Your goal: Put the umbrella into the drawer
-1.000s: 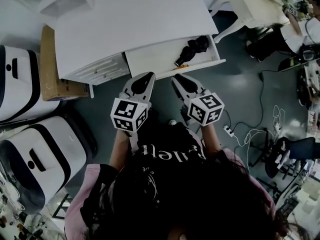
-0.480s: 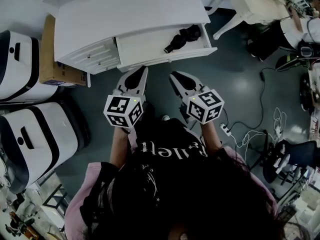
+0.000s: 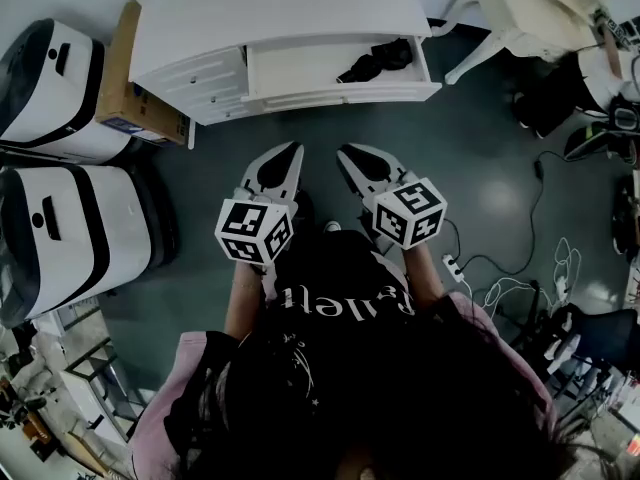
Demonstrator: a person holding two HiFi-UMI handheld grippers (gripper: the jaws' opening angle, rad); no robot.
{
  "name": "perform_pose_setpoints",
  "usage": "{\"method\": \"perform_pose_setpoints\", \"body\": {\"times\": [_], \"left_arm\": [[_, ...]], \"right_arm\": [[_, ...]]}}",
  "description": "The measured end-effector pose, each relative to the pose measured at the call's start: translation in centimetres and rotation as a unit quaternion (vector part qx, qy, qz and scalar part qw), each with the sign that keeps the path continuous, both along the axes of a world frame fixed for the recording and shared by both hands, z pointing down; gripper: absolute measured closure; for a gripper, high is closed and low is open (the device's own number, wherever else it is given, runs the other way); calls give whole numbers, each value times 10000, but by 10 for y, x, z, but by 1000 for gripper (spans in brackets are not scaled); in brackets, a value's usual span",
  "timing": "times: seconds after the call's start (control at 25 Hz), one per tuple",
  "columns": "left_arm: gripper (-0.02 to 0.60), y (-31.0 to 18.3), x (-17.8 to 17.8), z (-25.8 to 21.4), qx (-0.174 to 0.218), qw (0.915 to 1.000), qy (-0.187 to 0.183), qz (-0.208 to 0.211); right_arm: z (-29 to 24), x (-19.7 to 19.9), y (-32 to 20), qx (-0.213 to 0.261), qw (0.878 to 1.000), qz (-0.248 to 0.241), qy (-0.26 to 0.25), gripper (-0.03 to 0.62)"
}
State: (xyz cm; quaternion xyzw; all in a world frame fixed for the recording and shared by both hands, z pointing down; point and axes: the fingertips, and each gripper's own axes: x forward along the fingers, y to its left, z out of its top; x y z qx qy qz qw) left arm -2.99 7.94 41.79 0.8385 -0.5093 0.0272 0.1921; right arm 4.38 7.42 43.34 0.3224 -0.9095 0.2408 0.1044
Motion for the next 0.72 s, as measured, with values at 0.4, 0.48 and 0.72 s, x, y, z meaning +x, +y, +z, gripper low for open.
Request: {"method": "perform_pose_setpoints", "body": {"times": [0.4, 0.48, 0.72], "left_arm": [[565, 54, -3, 5, -11, 9995, -99, -312], [565, 60, -3, 3, 13, 9994, -114, -330], [565, 75, -1, 1, 56, 9991, -159, -377]], "right_arm": [[4, -7, 51, 201, 9984, -502, 173, 528], [3, -10, 57, 211, 9981, -559, 161, 528], [4, -11, 69, 226, 9976, -650, 127, 528]]}}
